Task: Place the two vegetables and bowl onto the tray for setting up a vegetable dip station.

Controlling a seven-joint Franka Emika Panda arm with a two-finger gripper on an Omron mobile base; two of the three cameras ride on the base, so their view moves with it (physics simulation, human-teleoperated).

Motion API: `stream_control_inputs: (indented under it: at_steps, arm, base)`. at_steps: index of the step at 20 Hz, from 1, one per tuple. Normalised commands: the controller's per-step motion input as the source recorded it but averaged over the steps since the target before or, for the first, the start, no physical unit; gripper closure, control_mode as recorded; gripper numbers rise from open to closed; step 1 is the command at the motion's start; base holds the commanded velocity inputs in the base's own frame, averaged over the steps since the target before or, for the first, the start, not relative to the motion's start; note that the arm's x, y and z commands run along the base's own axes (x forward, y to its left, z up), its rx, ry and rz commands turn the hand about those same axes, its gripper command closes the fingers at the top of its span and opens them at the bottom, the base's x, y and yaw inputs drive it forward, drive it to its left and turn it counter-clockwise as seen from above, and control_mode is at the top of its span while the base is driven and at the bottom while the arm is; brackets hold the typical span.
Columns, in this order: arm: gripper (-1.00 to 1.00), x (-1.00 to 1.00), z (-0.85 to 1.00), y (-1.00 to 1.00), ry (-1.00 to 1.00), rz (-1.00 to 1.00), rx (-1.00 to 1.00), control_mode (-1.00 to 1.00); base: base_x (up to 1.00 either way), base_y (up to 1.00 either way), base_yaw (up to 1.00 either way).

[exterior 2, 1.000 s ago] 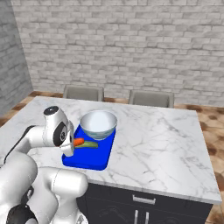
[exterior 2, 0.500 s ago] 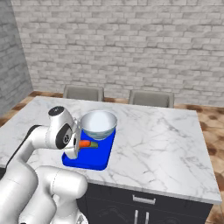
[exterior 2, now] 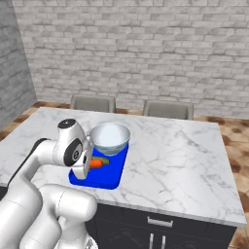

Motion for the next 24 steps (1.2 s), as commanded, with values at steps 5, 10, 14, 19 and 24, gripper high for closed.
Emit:
stream_control_inputs:
  at_steps: [5, 10, 14, 19, 24]
  arm:
    - [1.0, 0.0, -0.51, -0.02, 0.0, 0.0, 0.01, -1.0]
    - [1.0, -0.02, -0.6, -0.01, -0.04, 0.0, 0.0, -1.0]
    - [1.0, -0.09, -0.57, 0.0, -0.1, 0.01, 0.0, -1.0]
    - [1.0, -0.13, -0.57, 0.0, -0.1, 0.01, 0.0, -1.0]
    - [1.0, -0.18, -0.45, 0.0, -0.07, 0.01, 0.0, -1.0]
  base:
    - [0.0, 0.0, 0.0]
    - [0.0, 0.0, 0.0]
    - [0.0, 0.0, 0.0]
    - [0.0, 0.0, 0.0]
    - [0.0, 0.0, 0.0]
